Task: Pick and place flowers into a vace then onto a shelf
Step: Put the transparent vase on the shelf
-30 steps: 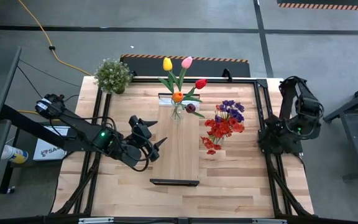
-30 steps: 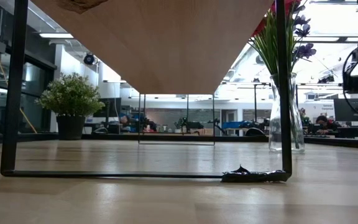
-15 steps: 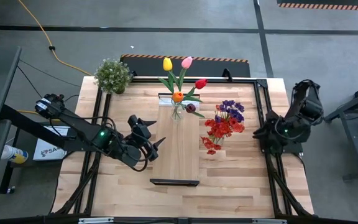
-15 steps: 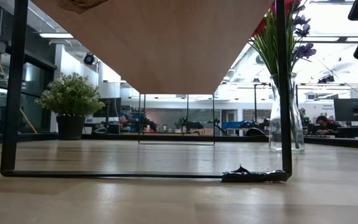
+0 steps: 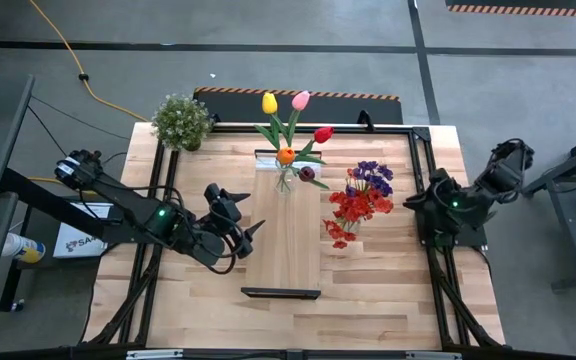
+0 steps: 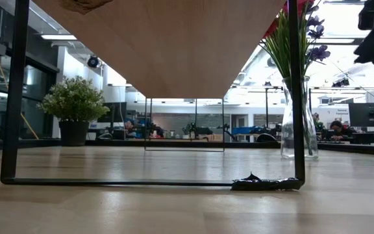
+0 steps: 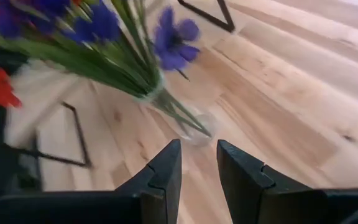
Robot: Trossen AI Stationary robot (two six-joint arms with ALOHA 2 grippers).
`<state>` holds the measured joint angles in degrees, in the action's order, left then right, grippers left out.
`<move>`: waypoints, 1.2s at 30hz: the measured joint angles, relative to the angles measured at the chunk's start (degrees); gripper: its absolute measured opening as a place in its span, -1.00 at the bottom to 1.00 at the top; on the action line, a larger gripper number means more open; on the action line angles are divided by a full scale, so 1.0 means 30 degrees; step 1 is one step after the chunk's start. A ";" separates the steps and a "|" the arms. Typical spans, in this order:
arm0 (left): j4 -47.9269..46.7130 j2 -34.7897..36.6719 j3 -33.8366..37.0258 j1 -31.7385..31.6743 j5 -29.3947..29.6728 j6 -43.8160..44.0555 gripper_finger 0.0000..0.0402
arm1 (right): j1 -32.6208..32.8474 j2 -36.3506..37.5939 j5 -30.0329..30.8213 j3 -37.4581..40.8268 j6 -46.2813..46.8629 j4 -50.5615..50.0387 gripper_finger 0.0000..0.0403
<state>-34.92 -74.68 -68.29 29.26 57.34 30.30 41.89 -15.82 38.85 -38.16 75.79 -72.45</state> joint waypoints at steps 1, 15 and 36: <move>0.0002 -0.0005 0.0000 0.0000 0.0000 0.0000 0.94 | -0.0224 -0.0004 0.0080 0.0279 -0.0074 0.0822 -0.53; -0.0123 -0.0005 0.0000 0.0000 -0.0969 0.0015 0.94 | -0.3004 -0.0048 -0.2400 0.7387 0.0451 0.9702 -0.53; -0.0933 -0.0012 0.0000 0.0000 -0.1464 0.0015 0.94 | -0.4037 -0.0456 0.1276 0.9279 -0.6440 1.4367 -0.53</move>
<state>-37.71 -74.72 -68.29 29.26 52.95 30.35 29.78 -17.19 42.67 -10.33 56.47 -29.35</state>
